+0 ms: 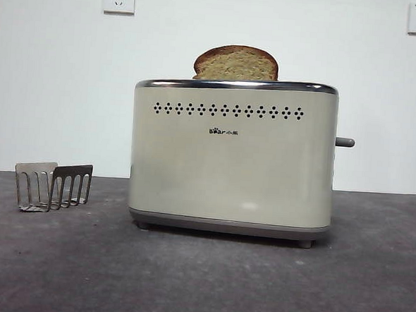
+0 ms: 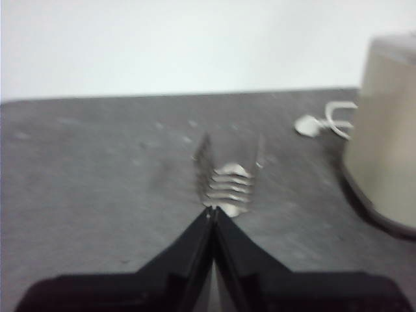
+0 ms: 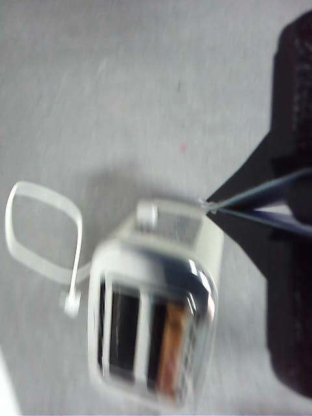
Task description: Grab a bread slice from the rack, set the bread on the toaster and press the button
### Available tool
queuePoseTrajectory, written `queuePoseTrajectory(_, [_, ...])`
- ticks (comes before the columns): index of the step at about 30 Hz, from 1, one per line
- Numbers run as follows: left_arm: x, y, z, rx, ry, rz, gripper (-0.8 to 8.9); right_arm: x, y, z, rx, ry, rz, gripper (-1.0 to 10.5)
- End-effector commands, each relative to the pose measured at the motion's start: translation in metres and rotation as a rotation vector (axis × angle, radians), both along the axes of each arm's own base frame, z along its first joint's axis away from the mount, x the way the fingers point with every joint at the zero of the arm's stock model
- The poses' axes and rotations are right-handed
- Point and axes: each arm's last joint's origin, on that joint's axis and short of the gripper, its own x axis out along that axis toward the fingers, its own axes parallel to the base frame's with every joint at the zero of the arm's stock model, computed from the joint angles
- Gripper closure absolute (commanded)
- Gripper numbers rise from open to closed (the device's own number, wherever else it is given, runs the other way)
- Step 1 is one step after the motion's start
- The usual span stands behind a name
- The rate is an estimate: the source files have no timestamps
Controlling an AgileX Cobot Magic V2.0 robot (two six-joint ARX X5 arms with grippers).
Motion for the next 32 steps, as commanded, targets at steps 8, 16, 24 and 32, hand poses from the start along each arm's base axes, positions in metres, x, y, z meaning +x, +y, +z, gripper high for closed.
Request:
queuePoseTrajectory(8, [0.001, 0.001, -0.009, 0.021, 0.065, 0.026, 8.17, 0.052, -0.007, -0.028, -0.142, 0.123, -0.099, 9.5])
queuePoseTrajectory(16, [0.002, 0.001, -0.012, 0.022, 0.101, 0.025, 8.17, 0.085, -0.012, -0.043, -0.227, 0.124, -0.164, 9.5])
queuePoseTrajectory(24, [0.004, 0.001, -0.015, 0.023, 0.138, 0.024, 8.17, 0.105, -0.016, -0.046, -0.285, 0.014, -0.237, 9.5])
queuePoseTrajectory(32, [0.005, 0.001, -0.017, 0.024, 0.167, 0.024, 8.17, 0.024, -0.006, -0.017, -0.260, -0.448, -0.287, 9.5])
